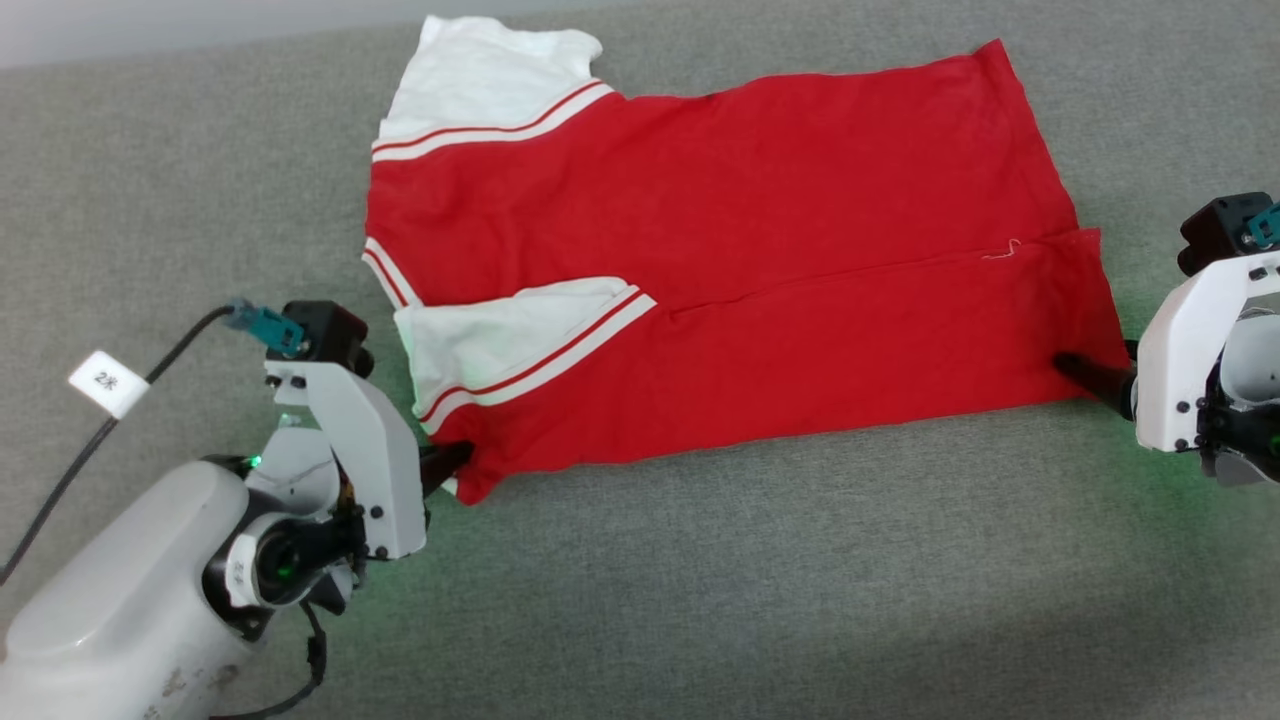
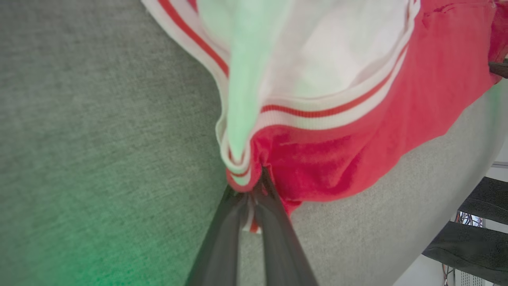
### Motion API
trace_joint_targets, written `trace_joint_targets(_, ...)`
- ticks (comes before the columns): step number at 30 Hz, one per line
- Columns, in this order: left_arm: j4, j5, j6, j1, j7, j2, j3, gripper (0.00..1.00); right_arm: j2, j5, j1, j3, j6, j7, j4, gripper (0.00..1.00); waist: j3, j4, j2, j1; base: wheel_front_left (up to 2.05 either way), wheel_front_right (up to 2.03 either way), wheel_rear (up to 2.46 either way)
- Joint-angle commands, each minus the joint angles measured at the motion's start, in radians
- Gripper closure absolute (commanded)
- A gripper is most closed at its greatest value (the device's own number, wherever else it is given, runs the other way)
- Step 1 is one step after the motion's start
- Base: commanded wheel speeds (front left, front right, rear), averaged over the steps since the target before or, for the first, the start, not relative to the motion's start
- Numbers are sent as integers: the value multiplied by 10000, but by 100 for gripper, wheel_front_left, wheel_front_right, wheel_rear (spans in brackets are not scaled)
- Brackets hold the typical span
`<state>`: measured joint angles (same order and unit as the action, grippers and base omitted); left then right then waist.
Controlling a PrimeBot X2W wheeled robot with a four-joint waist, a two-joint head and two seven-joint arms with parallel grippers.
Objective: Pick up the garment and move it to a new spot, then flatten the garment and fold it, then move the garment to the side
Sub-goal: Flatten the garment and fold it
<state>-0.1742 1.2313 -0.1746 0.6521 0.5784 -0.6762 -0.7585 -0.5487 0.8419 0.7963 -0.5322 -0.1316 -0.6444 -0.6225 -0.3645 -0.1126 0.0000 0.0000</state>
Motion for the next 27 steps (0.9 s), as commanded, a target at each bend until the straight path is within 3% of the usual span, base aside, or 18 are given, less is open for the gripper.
trace_joint_targets(1, -213, -85, 28, -224, 29, 221, -258, 100, 214, -47, -143, -149, 13, -114, -163, 0, -43, 53, 0, 0, 0, 0, 0)
trace_joint_targets(2, -225, -87, 27, -218, -1, 249, -256, 100, 306, -39, -194, -211, 13, -161, -251, 17, -45, 70, 0, 0, 0, 0, 0)
trace_joint_targets(3, -242, -80, 38, -227, -15, 273, -255, 100, 366, -35, -229, -263, 12, -196, -306, 54, -42, 85, 0, 0, 0, 0, 0)
trace_joint_targets(4, -247, -64, 66, -242, -50, 284, -245, 100, 422, -43, -246, -310, 12, -198, -321, 61, -42, 92, 0, 0, 0, 0, 0)
trace_joint_targets(5, -260, -60, 90, -272, -90, 298, -232, 100, 461, -18, -258, -331, 12, -176, -336, 91, -25, 97, 0, 0, 0, 0, 0)
trace_joint_targets(6, -258, -66, 111, -304, -126, 307, -229, 100, 471, 16, -273, -339, 10, -160, -352, 100, -8, 107, 0, 0, 0, 0, 0)
trace_joint_targets(14, 79, 52, 106, -683, -474, 243, -100, 100, 104, 107, -335, -249, 12, 176, -245, 100, 239, 192, 0, 0, 0, 0, 0)
trace_joint_targets(27, 1771, 237, -183, -2076, -1100, -697, 175, 100, -687, 562, -1226, -555, 12, 96, 914, 100, 1036, 441, 0, 0, 0, 0, 0)
